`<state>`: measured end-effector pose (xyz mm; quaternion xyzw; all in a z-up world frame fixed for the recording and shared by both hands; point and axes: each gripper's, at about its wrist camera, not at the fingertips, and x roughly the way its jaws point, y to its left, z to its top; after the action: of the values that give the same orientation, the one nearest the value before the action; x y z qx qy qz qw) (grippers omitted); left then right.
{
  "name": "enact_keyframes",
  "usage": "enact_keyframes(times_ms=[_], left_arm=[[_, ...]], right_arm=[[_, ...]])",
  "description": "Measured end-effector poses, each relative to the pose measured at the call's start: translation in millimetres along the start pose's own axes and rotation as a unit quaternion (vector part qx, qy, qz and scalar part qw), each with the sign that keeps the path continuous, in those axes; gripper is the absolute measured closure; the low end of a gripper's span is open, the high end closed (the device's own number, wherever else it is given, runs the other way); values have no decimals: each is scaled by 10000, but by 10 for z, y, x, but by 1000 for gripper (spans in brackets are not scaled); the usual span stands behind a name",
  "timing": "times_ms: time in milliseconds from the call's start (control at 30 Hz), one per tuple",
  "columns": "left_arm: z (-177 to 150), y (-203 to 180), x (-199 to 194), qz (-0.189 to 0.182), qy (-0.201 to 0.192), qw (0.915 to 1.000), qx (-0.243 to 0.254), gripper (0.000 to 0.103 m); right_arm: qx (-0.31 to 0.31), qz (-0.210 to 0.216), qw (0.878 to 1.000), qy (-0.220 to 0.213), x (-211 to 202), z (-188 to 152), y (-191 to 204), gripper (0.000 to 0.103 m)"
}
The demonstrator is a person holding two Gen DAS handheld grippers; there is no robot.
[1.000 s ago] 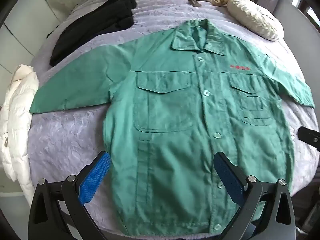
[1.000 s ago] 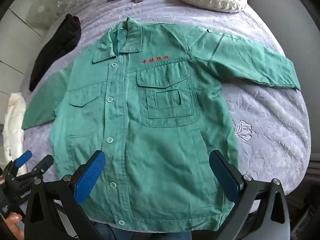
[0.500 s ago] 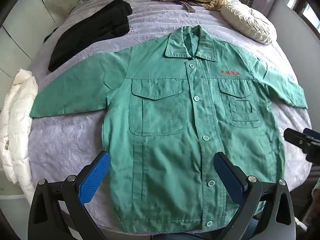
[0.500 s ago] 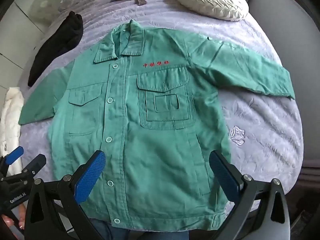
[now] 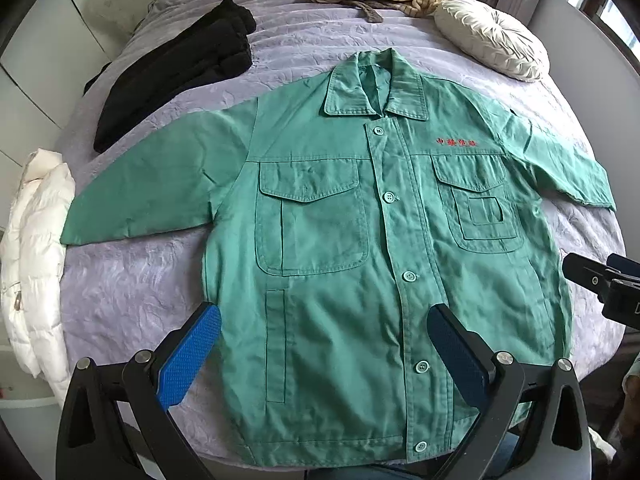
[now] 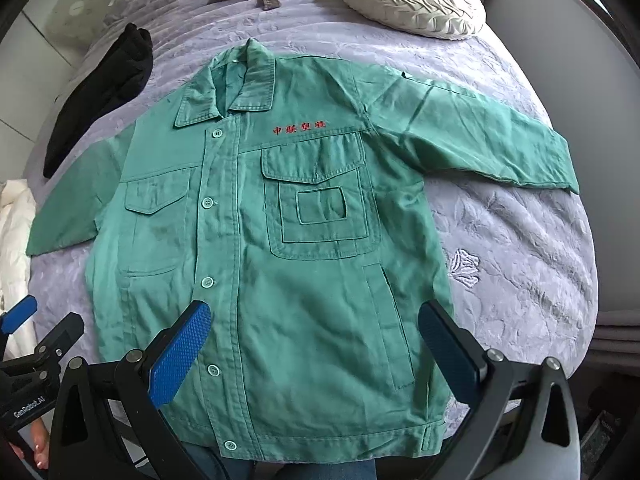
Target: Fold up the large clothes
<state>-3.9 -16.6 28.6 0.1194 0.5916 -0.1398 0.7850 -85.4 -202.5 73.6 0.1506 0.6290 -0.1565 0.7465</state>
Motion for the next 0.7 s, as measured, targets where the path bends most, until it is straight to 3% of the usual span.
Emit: enact_keyframes(times_ms=[700], left_arm=[[11, 22, -12, 41, 25, 10000, -2, 0]], right_arm=[[34, 10, 9999, 121, 40, -23, 14, 0]])
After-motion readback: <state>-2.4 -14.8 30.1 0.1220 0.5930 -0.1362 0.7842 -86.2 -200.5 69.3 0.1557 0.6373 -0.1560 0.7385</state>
